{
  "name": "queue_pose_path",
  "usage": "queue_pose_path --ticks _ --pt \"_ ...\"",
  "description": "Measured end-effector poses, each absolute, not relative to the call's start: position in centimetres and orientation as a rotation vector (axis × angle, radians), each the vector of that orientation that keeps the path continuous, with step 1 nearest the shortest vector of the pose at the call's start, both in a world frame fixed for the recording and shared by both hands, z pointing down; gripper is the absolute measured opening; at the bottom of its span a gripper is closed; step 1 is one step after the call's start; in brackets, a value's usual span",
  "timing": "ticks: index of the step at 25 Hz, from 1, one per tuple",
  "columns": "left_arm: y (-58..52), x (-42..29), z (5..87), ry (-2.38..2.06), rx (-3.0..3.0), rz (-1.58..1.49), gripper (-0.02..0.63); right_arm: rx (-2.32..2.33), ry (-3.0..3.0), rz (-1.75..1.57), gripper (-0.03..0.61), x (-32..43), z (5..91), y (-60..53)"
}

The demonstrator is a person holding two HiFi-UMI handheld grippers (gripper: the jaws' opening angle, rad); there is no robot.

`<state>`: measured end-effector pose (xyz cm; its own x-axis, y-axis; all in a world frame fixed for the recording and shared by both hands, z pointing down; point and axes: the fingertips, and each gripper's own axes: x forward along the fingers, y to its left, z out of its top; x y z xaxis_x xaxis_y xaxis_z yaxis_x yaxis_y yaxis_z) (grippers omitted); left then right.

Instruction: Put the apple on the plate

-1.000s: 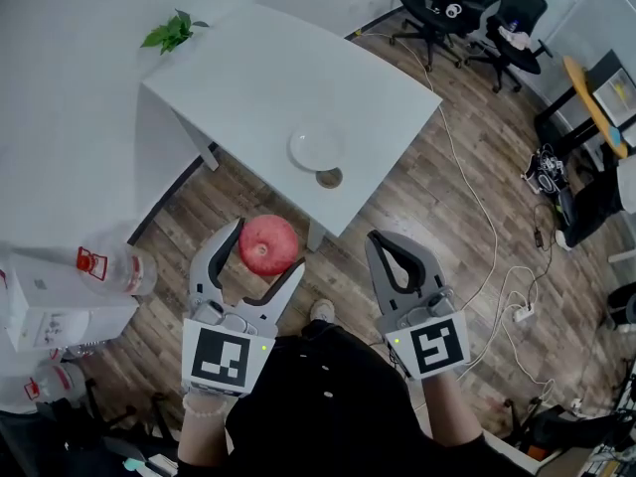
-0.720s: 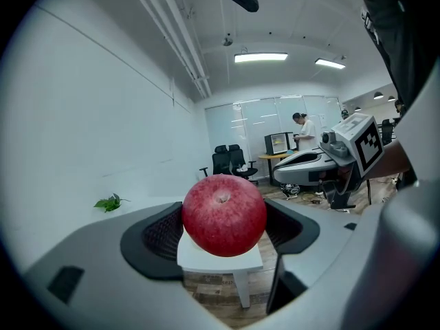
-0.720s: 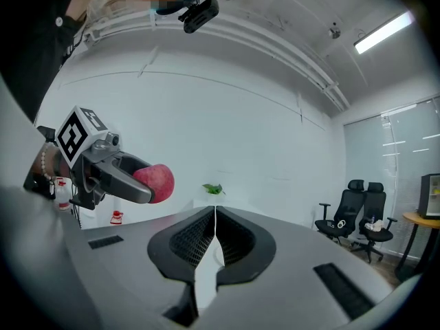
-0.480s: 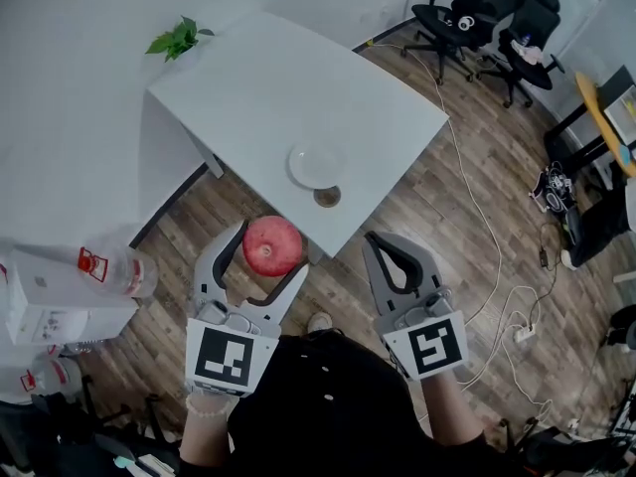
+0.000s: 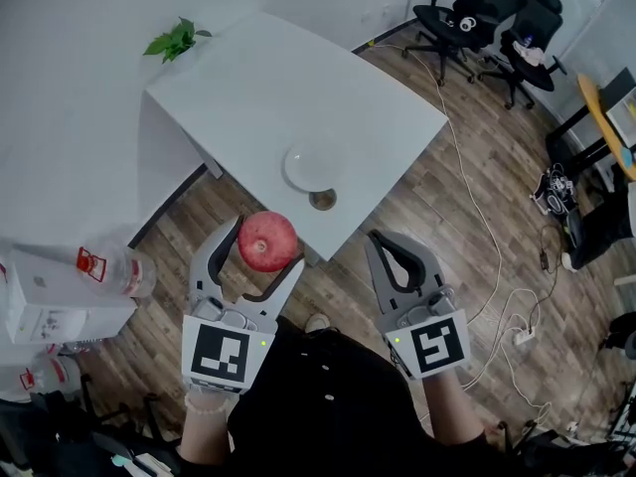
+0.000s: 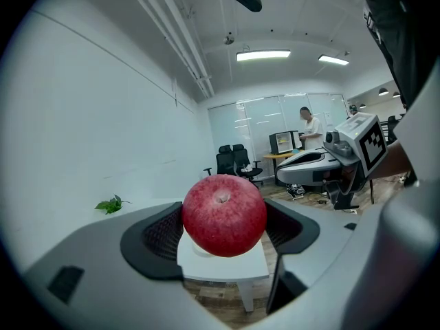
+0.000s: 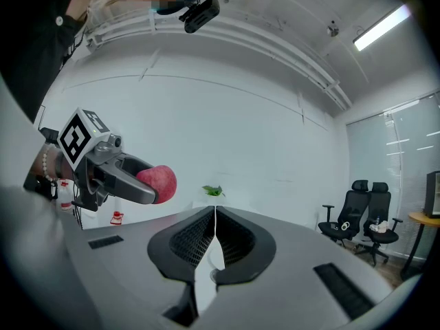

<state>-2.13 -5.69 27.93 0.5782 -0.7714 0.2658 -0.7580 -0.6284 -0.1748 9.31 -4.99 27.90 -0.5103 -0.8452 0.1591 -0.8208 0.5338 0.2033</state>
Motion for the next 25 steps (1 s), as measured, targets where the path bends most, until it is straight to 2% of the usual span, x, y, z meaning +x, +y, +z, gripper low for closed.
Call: queue_pose_path --ticks 25 --pt "-7.7 0.4 29.0 1.202 -2.765 -0.533 0.373 1.538 -2.474 -0.113 0.042 12.7 28.2 -5.2"
